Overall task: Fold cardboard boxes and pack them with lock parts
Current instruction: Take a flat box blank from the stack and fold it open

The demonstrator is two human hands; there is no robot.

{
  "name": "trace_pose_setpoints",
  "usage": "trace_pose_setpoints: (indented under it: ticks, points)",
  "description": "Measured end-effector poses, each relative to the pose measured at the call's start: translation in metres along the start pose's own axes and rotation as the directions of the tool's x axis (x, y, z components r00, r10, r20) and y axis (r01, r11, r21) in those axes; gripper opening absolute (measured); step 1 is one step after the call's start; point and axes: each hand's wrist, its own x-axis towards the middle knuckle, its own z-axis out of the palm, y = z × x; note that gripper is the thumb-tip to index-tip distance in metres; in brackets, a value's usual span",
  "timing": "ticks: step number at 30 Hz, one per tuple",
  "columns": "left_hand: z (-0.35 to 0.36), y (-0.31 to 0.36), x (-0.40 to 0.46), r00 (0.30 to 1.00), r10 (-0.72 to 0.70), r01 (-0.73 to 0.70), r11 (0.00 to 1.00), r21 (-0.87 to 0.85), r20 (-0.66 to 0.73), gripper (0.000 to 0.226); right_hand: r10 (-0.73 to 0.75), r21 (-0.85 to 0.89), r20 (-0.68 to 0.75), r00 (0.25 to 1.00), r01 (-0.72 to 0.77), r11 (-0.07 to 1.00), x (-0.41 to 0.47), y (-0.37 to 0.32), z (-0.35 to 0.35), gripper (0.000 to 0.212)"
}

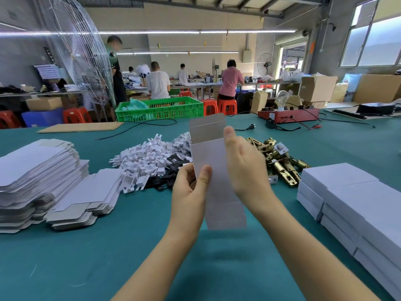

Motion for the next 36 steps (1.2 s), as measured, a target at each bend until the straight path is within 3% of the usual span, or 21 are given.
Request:
trace_pose_setpoints:
  ticks: [5, 12, 22, 28, 33, 36]
  points:
    - [0.004, 0.004, -0.003, 0.997, 0.055, -0.054, 0.998, -0.014, 0.059, 0.03, -0.022, -0.011, -0.076, 0.997, 0.021, 1.0, -0.007, 0.011, 0.007, 0.052]
    - [0.0, 0.005, 0.0, 0.991, 0.087, -0.086, 0.996, -0.017, 0.101, 0.026, -0.076, 0.033, -0.112, 0.991, 0.08, 0.996, -0.007, 0.011, 0.008, 0.049]
    - [-0.01, 0.003, 0.007, 0.973, 0.139, -0.141, 0.99, -0.002, 0.185, 0.021, -0.085, 0.235, -0.092, 0.992, 0.104, 0.966, -0.011, 0.026, 0.017, 0.044]
    - [-0.007, 0.005, 0.006, 0.95, 0.263, -0.272, 0.962, 0.032, 0.167, 0.046, -0.163, 0.197, -0.095, 0.982, 0.179, 0.964, -0.013, 0.029, 0.019, 0.047]
    - [-0.004, 0.002, 0.003, 0.95, 0.28, -0.292, 0.953, 0.078, 0.136, 0.043, -0.134, 0.21, -0.078, 0.988, 0.148, 0.967, -0.014, 0.033, 0.02, 0.032]
    - [-0.003, 0.001, 0.003, 0.953, 0.272, -0.287, 0.951, 0.118, 0.133, 0.04, -0.115, 0.242, -0.072, 0.991, 0.129, 0.962, -0.013, 0.034, 0.021, 0.039]
